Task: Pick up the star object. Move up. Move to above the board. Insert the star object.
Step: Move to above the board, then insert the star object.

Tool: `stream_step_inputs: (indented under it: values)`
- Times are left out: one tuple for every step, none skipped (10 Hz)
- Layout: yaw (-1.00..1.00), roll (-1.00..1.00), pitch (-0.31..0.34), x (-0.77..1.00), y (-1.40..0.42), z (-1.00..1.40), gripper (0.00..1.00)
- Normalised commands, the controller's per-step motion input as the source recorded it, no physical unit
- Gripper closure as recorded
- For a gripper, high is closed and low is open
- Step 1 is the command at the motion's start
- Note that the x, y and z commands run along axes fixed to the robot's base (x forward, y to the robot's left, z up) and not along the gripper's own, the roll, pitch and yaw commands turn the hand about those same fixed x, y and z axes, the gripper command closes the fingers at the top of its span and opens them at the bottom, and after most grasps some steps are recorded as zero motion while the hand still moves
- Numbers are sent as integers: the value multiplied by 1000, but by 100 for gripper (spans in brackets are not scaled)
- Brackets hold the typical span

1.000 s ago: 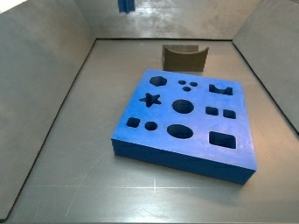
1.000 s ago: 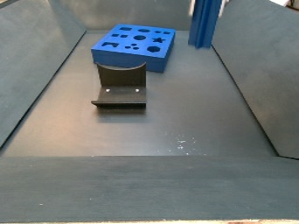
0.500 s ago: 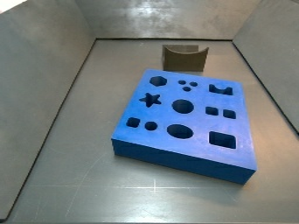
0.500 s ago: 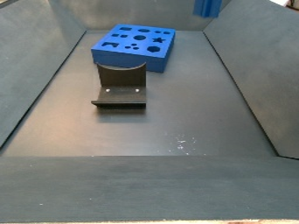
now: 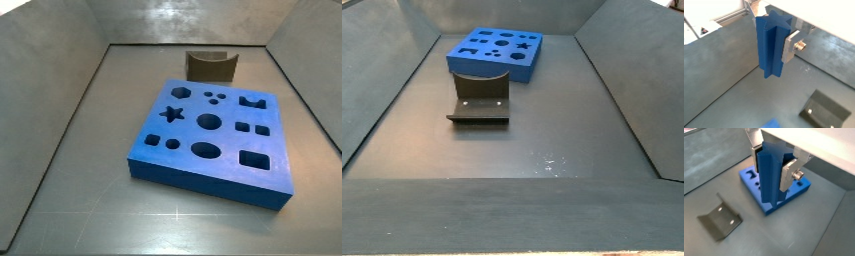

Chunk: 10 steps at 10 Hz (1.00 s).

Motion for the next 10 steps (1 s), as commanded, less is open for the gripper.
stream_step_inputs:
  values:
    - [14,-21,115,267,-1000,226,100]
    - [14,-8,112,275,-1000,227,100]
    - [11,-12,117,291,-1000,233,100]
    - [10,-7,116,300,-1000,233,100]
    - [10,13,121,325,-1000,241,100]
    - [8,9,125,313,-871,215,100]
    - [7,19,126,216,-521,133,100]
    - [7,28,115,151,-310,84,100]
    - [0,0,-46,0,0,-69,100]
    - [0,-234,-246,0,0,-300,100]
